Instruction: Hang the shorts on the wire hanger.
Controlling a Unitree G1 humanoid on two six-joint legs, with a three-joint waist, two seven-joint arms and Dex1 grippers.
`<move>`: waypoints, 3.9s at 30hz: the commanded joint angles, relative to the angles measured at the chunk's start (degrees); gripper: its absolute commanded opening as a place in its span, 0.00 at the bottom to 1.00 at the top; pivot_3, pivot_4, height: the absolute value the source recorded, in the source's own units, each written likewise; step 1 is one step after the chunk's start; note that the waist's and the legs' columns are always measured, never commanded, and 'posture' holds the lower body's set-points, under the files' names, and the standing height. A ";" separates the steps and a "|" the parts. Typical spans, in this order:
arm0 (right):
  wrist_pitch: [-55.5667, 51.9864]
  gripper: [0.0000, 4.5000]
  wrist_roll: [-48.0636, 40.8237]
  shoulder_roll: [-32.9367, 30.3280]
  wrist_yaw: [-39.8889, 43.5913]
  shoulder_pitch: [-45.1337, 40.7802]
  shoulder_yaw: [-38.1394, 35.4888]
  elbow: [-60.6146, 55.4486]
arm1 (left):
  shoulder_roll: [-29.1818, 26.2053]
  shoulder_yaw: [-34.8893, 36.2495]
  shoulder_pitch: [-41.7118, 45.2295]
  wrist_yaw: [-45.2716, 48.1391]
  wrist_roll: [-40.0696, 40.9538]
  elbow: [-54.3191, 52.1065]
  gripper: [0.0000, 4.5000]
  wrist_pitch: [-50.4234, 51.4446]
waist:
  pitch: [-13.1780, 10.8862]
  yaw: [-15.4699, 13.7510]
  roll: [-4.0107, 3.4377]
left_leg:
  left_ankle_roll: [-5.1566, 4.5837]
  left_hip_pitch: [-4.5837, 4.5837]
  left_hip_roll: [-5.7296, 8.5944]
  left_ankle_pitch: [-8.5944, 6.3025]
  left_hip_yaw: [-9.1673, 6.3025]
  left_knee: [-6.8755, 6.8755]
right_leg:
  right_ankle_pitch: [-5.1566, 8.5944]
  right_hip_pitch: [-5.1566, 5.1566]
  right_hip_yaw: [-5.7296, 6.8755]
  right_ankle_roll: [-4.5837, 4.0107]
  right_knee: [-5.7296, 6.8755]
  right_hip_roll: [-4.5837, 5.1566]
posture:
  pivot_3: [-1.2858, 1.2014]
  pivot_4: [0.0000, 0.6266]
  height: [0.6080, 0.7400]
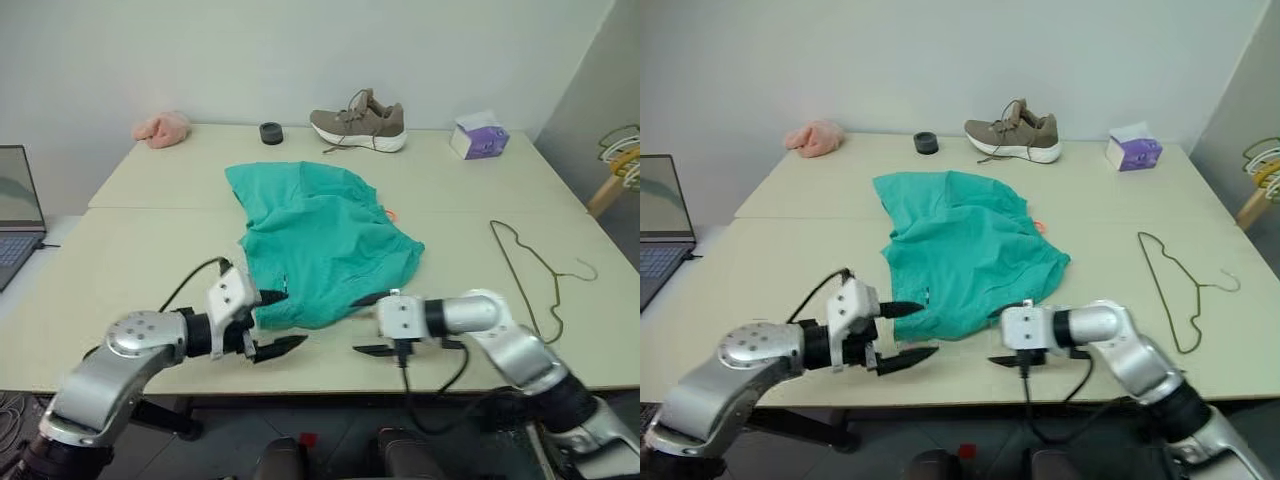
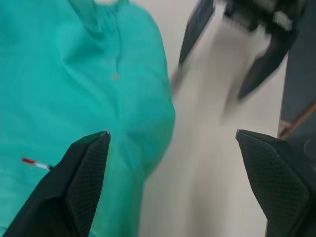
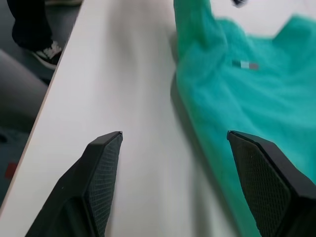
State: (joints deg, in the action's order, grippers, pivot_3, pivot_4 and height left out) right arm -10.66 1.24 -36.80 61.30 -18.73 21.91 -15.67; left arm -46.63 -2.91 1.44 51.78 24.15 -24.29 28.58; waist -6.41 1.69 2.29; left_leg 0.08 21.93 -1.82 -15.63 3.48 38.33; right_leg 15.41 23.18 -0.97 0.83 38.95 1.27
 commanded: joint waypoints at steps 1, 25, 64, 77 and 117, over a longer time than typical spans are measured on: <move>-2.68 0.82 -4.59 -2.52 0.64 2.01 -5.42 -5.51 | 1.94 -3.16 1.53 -2.82 -6.48 3.95 0.96 -3.95 | 0.00 0.06 0.00 | 0.00 -0.01 -0.02 0.00 -0.01 0.00 | 0.01 0.00 -0.01 -0.02 0.01 -0.02 | 0.48 0.14 1.00; 29.90 0.83 22.49 -0.81 -21.66 -18.28 2.85 41.37 | 3.00 1.73 5.42 -2.25 -13.44 15.42 0.00 -13.30 | 0.01 2.65 -0.01 | -0.06 -0.03 -0.12 0.03 0.07 0.02 | -0.07 0.07 -0.12 -0.06 0.05 -0.11 | 0.49 0.11 1.00; 50.52 0.01 27.02 -6.90 -23.73 -29.51 5.42 58.85 | -2.39 -3.94 6.50 12.32 -12.55 15.48 0.00 -14.82 | 0.02 3.18 -0.01 | 0.43 -0.04 -0.45 0.30 0.10 -0.28 | -0.19 0.12 -0.05 -0.27 -0.02 -0.13 | 0.48 0.14 1.00; 18.52 0.01 0.37 -22.26 10.08 -3.59 -0.02 5.62 | -21.22 7.21 -13.91 27.38 -1.69 4.43 0.00 -8.42 | -0.35 3.02 -0.58 | 0.47 -0.34 -0.81 0.26 0.03 -0.31 | 0.21 0.02 0.12 -0.48 0.15 -0.42 | 0.48 0.14 1.00; -19.96 1.00 -29.75 -16.73 6.37 8.42 -17.46 -16.23 | -19.86 15.35 -26.53 27.34 7.11 -8.96 0.99 -1.50 | -0.30 1.53 -0.41 | 0.50 -0.29 -0.83 0.25 0.05 -0.38 | 0.32 0.09 0.10 -0.62 0.04 -0.51 | 0.48 0.15 1.00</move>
State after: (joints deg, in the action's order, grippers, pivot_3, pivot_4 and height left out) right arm -30.65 -27.18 -53.44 67.92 -10.30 6.12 -29.88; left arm -66.60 12.58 -26.25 78.88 33.04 -34.08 29.85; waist -6.71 3.22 1.88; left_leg 0.58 21.67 -2.67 -15.38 3.50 37.96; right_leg 15.74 23.28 -0.82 0.19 38.99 0.76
